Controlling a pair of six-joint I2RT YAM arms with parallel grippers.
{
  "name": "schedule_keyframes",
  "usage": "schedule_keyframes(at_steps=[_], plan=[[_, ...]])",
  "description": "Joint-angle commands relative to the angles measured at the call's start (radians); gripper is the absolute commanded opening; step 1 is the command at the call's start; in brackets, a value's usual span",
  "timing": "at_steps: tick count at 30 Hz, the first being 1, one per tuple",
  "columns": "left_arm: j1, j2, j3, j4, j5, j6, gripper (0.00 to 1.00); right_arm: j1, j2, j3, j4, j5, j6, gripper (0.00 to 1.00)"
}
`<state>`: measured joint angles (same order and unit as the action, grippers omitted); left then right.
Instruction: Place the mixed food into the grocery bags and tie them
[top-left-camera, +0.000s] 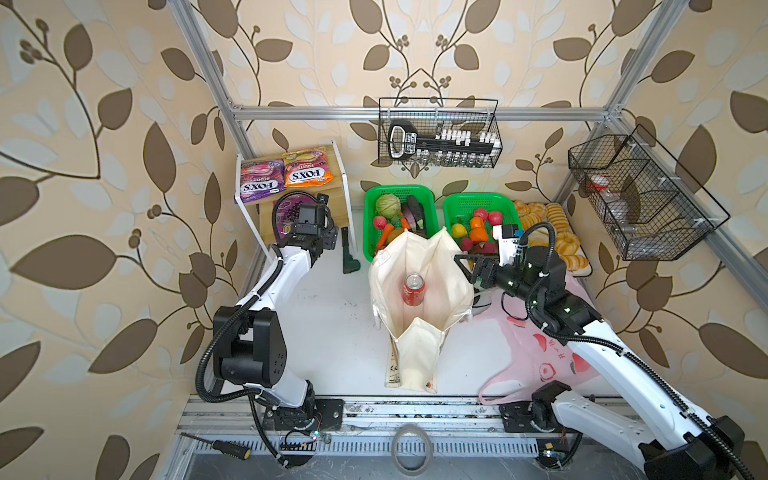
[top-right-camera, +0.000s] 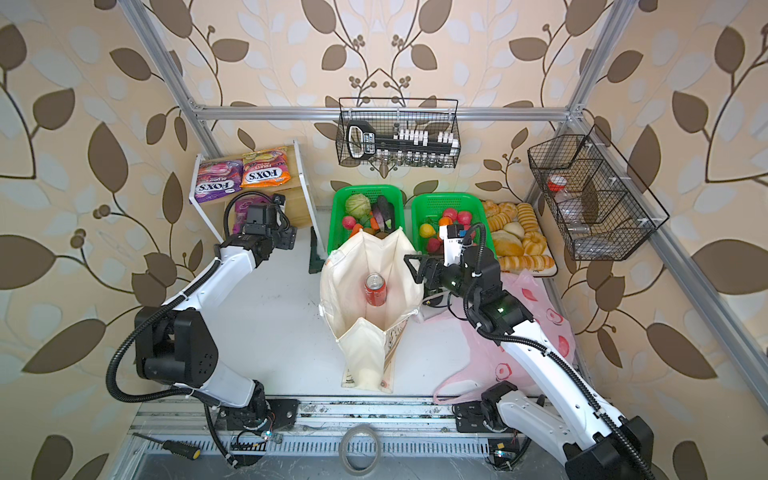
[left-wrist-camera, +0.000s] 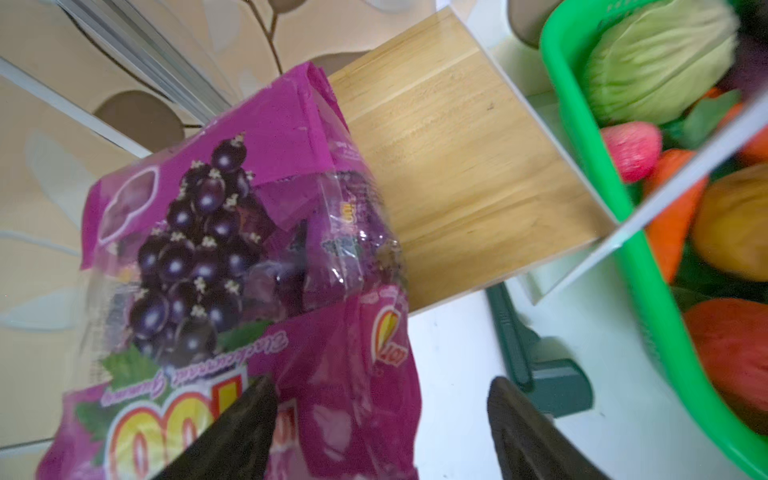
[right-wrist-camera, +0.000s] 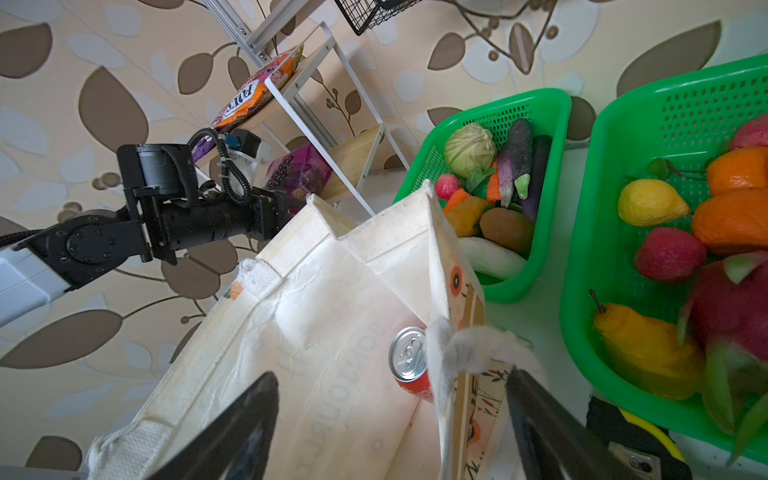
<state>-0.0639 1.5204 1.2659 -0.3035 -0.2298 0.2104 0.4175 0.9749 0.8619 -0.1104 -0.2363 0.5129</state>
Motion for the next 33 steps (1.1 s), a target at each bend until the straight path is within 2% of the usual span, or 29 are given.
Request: schedule_keyframes(at_steps=[1,5,8,9,13,14,19,22,28,33], plan=[[0.014,-0.145,-0.018,0.009,0.132,-0.105,0.86,-0.003,-0.007,-0.011,0.007,0.000,0.007,0.86],[0.035,-0.278,-0.129,0.106,0.156,-0.212,0.89,-0.002,0.000,-0.009,0.015,-0.007,0.016,0.86],[0.068,-0.374,-0.197,0.142,0.112,-0.342,0.99,-0.002,0.000,-0.005,0.012,-0.014,0.016,0.86],[0.092,-0.398,-0.214,0.139,0.101,-0.397,0.99,-0.001,-0.002,-0.002,0.006,-0.015,0.015,0.86],[0.250,-0.480,-0.292,0.137,0.222,-0.633,0.99,-0.001,-0.030,0.013,-0.002,-0.015,0.005,0.86],[0.296,-0.485,-0.310,0.152,0.283,-0.679,0.99,-0.003,-0.035,0.019,0.000,-0.015,0.002,0.86],[0.484,-0.405,-0.338,0.251,0.608,-0.926,0.99,-0.003,-0.040,0.064,-0.016,-0.028,-0.012,0.86],[0.540,-0.338,-0.368,0.348,0.703,-1.065,0.99,-0.003,-0.044,0.081,-0.026,-0.034,-0.013,0.86],[0.553,-0.229,-0.372,0.450,0.755,-1.158,0.99,-0.004,-0.044,0.075,-0.004,-0.020,-0.005,0.86],[0.553,-0.205,-0.443,0.607,0.700,-1.225,0.99,-0.003,-0.025,0.074,0.021,-0.030,0.013,0.86]])
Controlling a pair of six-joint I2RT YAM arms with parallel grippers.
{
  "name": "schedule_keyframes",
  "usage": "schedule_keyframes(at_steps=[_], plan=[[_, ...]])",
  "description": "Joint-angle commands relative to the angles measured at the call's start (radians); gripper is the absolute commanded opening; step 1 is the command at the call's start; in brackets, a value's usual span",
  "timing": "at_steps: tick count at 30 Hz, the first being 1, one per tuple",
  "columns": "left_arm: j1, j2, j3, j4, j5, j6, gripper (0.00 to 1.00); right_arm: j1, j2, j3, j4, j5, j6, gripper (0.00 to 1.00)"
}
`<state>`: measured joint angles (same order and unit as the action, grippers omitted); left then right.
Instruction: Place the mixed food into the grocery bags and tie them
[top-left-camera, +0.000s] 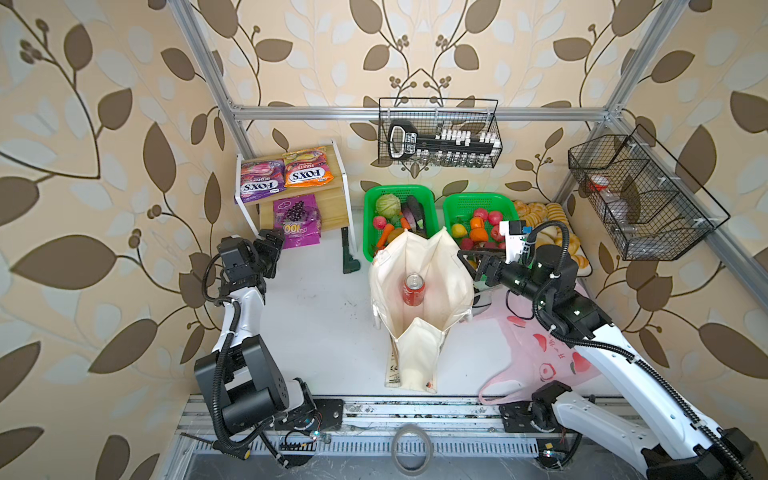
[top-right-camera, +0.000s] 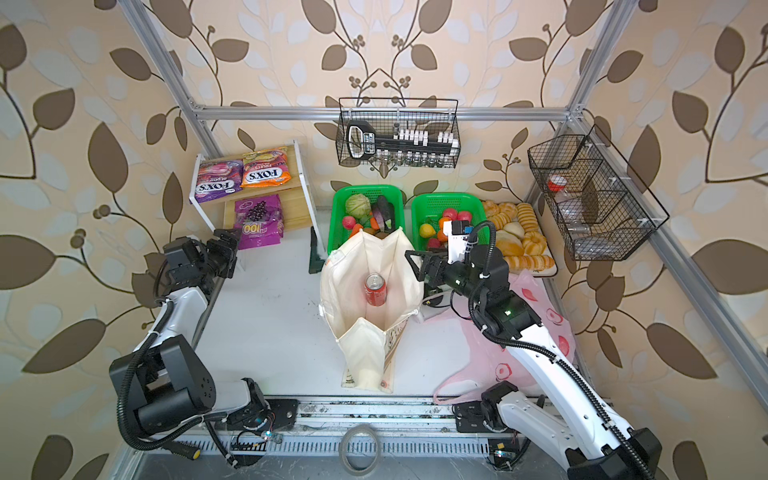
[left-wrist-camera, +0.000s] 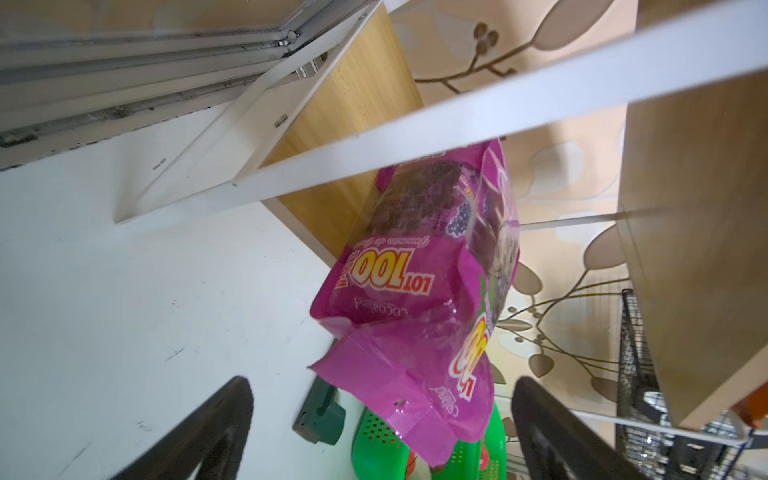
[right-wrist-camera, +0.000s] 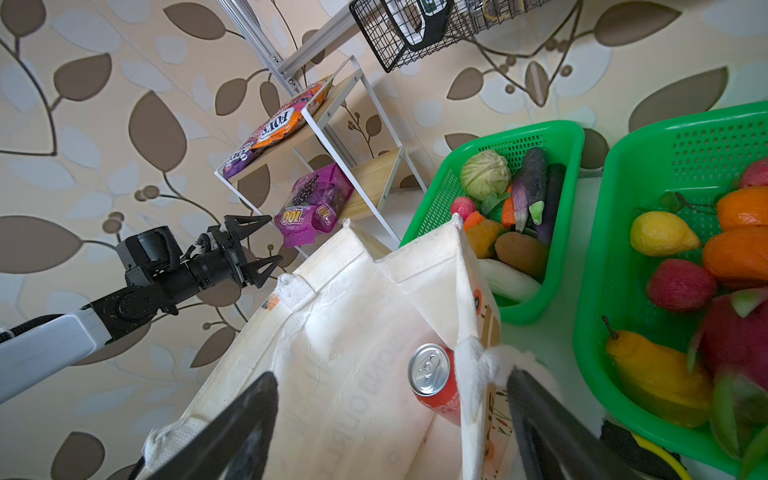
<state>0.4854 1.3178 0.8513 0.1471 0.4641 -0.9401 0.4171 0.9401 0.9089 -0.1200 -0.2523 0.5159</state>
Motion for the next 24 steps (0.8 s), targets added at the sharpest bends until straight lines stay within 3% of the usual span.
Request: schedule_keyframes(at_steps=[1,12,24], plan=[[0.004,0.008,-0.040,0.202,0.009,-0.091,0.99,-0.003,0.014,0.027,0.033,-0.015,0.009,0.86],[-0.002,0.168,-0.046,0.485,0.090,-0.226,0.99,-0.006,0.050,0.030,0.038,-0.023,-0.005,0.87],[-0.047,0.288,-0.046,0.686,0.084,-0.337,0.98,-0.021,0.075,0.026,0.040,-0.035,-0.002,0.87]])
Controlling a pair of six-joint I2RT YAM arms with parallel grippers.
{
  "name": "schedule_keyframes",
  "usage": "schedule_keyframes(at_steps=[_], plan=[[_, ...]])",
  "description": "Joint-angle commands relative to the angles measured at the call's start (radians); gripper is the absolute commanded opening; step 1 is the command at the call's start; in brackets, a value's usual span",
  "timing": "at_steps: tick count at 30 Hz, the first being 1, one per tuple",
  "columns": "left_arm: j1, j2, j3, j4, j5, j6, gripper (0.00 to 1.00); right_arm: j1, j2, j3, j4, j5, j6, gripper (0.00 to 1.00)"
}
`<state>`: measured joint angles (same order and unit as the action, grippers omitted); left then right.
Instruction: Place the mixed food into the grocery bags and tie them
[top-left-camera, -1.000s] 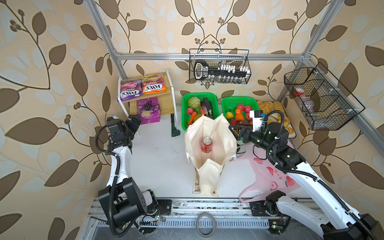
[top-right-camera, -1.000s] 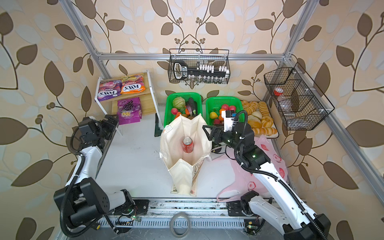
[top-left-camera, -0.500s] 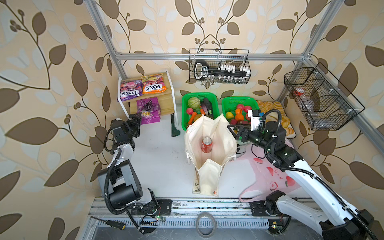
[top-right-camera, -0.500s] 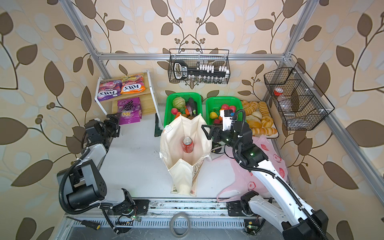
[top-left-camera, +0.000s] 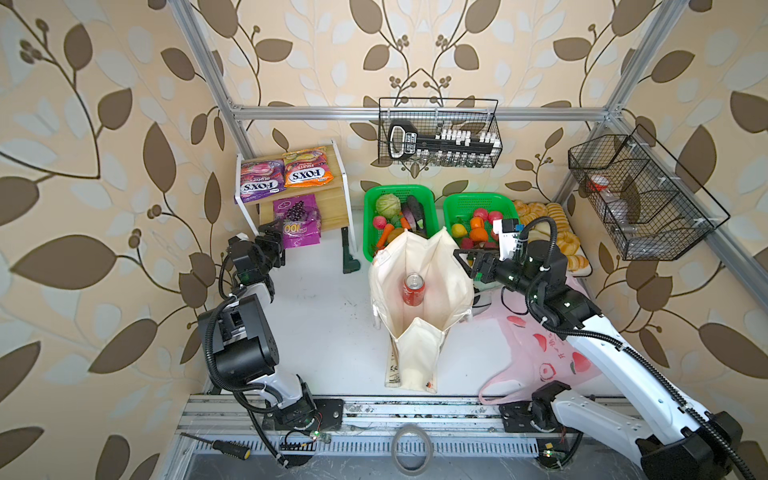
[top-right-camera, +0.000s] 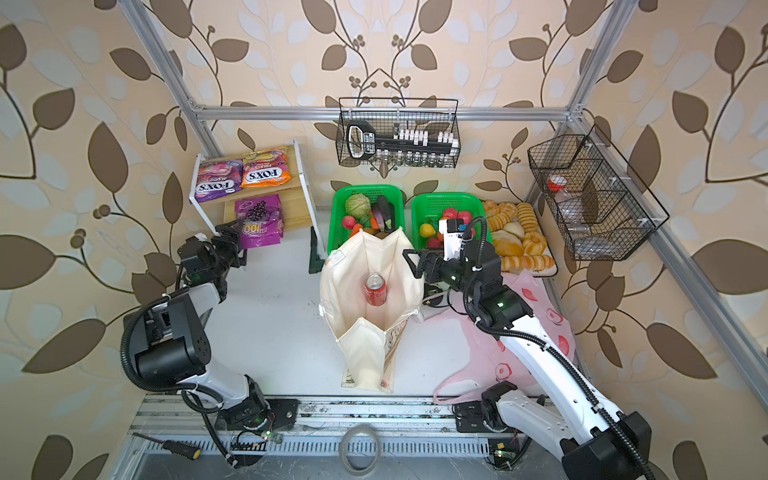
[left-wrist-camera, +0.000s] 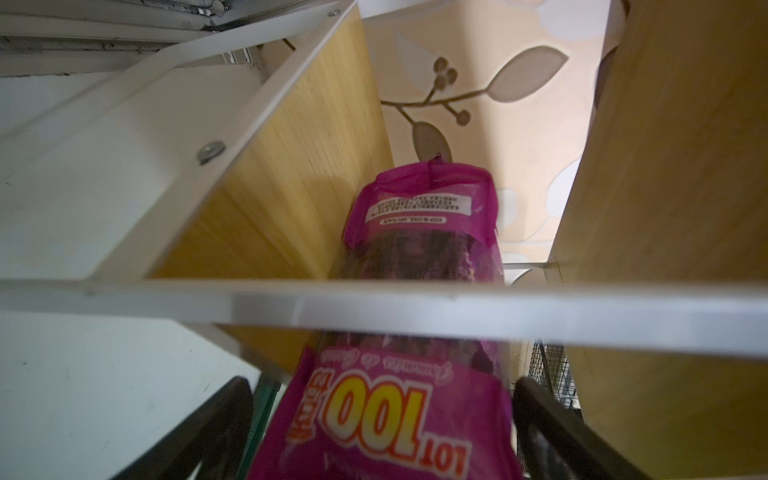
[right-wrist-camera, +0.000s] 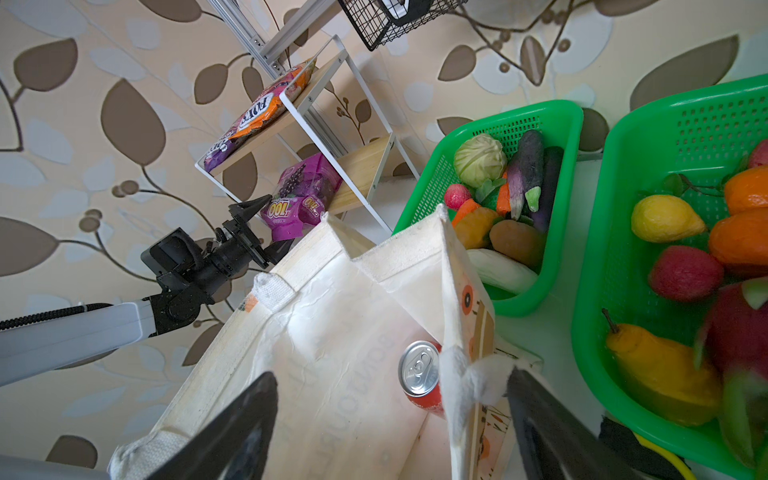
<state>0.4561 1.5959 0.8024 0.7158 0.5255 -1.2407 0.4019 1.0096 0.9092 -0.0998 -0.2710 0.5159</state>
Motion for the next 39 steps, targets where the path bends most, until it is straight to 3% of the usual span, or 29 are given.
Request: schedule_keyframes(at_steps=[1,6,11,20,25,30,35,39], plan=[[-0.024,0.017,0.000,0.126,0.023,-0.037,0.96,-0.007,0.006,0.025,0.020,-0.016,0.000,0.87],[-0.043,0.029,-0.020,0.168,0.008,-0.050,0.85,-0.008,0.010,0.025,0.017,-0.018,-0.001,0.87],[-0.046,0.011,-0.059,0.199,0.008,-0.094,0.59,-0.011,0.005,0.025,0.011,-0.017,-0.001,0.87],[-0.048,-0.134,-0.106,0.056,0.021,-0.090,0.27,-0.012,-0.001,0.025,0.020,-0.015,0.024,0.86],[-0.048,-0.269,-0.061,-0.204,0.022,-0.010,0.22,-0.012,0.003,0.029,0.035,-0.023,0.046,0.86],[-0.049,-0.399,-0.061,-0.294,0.016,0.009,0.11,-0.011,0.007,0.044,0.047,-0.036,0.071,0.86],[-0.054,-0.531,-0.030,-0.407,0.100,0.048,0.01,0.003,0.018,0.074,0.067,-0.063,0.096,0.86],[-0.068,-0.622,-0.011,-0.440,0.174,0.046,0.00,0.027,0.039,0.110,0.089,-0.090,0.122,0.86]])
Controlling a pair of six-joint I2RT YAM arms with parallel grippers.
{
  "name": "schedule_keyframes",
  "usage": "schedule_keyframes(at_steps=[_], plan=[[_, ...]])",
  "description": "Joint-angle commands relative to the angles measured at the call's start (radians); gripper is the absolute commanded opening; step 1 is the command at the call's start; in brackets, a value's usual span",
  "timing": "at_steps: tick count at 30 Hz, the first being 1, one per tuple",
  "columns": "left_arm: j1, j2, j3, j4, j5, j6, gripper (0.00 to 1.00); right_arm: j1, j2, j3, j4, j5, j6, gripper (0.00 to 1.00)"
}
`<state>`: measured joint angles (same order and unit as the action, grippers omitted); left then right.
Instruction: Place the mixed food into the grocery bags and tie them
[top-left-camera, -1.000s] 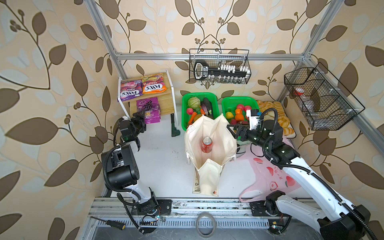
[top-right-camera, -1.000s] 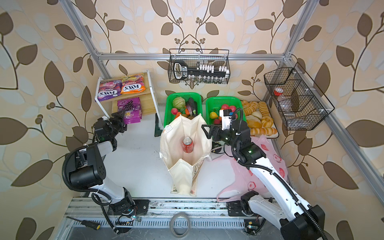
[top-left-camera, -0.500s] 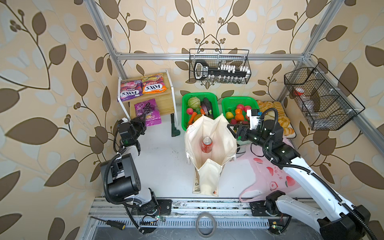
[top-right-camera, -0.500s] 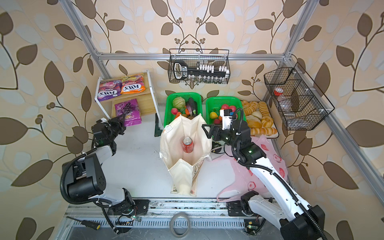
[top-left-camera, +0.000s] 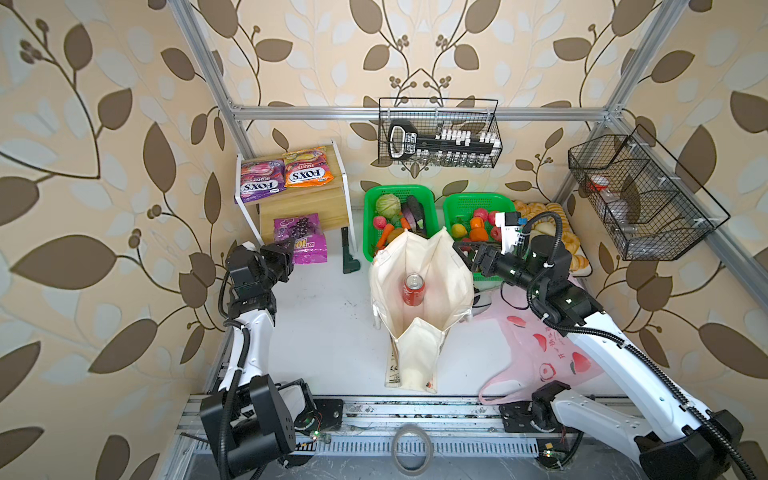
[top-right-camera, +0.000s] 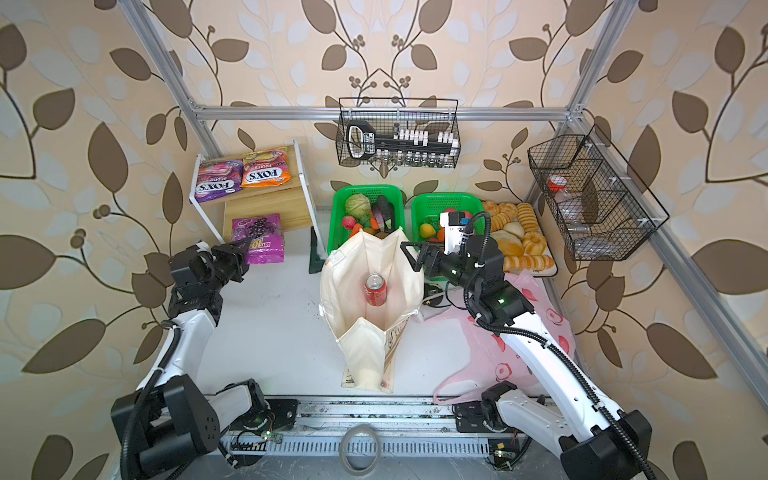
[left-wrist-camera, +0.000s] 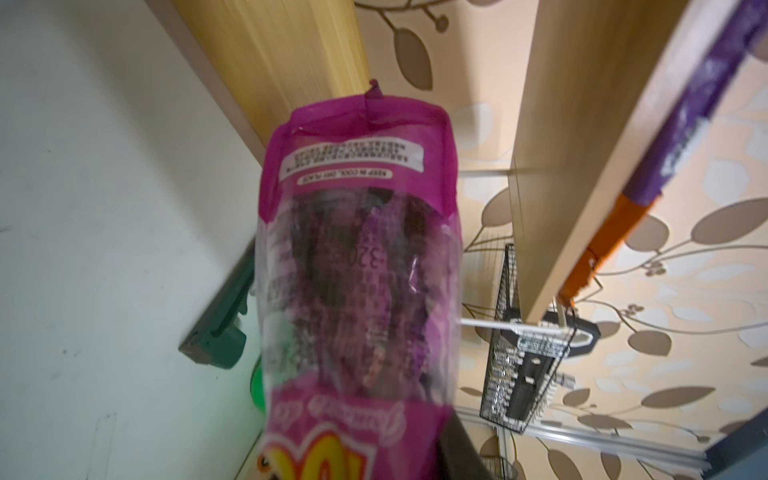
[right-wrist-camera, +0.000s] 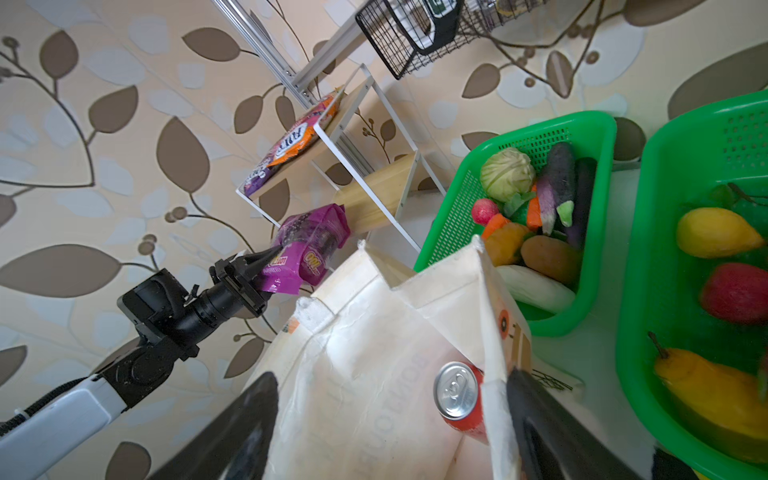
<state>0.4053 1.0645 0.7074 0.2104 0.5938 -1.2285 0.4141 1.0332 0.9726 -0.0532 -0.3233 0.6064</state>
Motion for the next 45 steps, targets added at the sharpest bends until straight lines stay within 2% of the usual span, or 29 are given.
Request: schedule_keyframes(at_steps=[1,9,12,14,23,28,35,39,43,45], plan=[[-0.027,-0.114,0.090,0.057,0.117,0.025,0.00,0.020,0.025,0.061,0.042,-0.047,0.036,0.86],[-0.122,-0.281,0.206,-0.035,0.130,0.131,0.00,0.070,0.105,0.150,0.047,-0.125,0.088,0.86],[-0.194,-0.300,0.226,-0.044,0.158,0.159,0.00,0.090,0.139,0.177,0.064,-0.161,0.127,0.87],[-0.258,-0.305,0.219,0.010,0.172,0.149,0.00,0.104,0.165,0.191,0.086,-0.181,0.168,0.87],[-0.537,-0.213,0.224,0.202,0.121,0.096,0.00,0.192,0.261,0.214,0.286,-0.209,0.336,0.88],[-0.621,-0.174,0.200,0.332,0.078,0.040,0.00,0.203,0.312,0.215,0.357,-0.165,0.469,0.89],[-0.688,-0.119,0.209,0.381,0.095,0.017,0.00,0.211,0.384,0.241,0.512,-0.212,0.590,0.88],[-0.701,-0.098,0.211,0.368,0.116,0.012,0.00,0.216,0.398,0.250,0.556,-0.210,0.601,0.81],[-0.703,-0.097,0.214,0.327,0.120,0.036,0.00,0.216,0.385,0.248,0.540,-0.188,0.553,0.57],[-0.703,-0.100,0.223,0.276,0.121,0.070,0.04,0.214,0.366,0.244,0.507,-0.164,0.509,0.45]])
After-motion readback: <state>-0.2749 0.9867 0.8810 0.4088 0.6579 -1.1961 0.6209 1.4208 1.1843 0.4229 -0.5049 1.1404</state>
